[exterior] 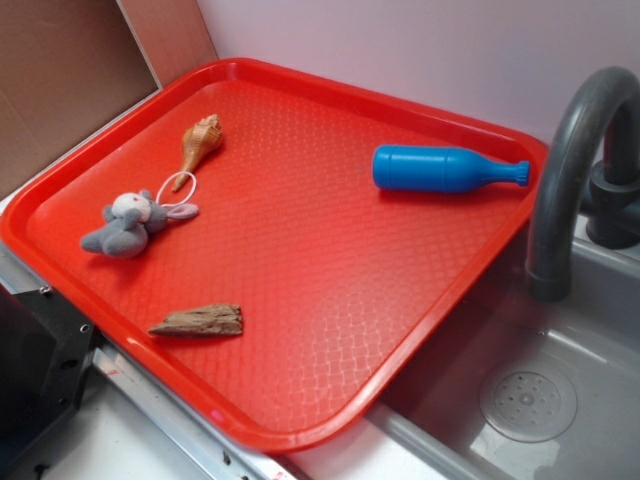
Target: Grab the blue bottle.
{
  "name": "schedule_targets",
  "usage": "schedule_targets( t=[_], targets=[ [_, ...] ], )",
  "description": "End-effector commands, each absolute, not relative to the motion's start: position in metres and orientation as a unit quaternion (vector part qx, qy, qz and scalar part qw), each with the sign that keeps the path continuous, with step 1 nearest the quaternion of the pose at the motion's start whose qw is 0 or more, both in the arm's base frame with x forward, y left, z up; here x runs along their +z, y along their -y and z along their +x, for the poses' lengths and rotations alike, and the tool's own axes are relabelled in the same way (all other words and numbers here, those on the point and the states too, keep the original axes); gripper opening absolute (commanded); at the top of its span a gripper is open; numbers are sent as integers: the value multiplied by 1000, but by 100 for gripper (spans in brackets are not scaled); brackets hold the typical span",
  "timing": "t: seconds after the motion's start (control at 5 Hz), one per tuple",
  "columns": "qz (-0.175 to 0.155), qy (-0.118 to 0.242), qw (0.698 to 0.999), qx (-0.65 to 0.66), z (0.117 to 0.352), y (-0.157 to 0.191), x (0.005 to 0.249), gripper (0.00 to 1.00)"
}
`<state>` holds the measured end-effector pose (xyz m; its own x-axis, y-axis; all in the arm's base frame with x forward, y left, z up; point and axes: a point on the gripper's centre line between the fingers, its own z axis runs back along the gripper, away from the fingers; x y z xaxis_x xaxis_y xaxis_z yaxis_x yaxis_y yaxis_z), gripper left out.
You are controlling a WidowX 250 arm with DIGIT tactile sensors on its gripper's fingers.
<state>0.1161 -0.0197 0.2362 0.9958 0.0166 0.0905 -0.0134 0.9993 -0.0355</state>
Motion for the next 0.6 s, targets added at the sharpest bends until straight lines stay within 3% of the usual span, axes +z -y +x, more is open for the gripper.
schedule_targets(
  t=[0.0, 0.2, 0.4],
  targets=[
    [-17, 45, 999, 7, 116, 20, 236, 100],
    [-49, 64, 993, -91, 151, 20, 222, 100],
    [-39, 73, 985, -153, 173, 24, 211, 100]
  ],
)
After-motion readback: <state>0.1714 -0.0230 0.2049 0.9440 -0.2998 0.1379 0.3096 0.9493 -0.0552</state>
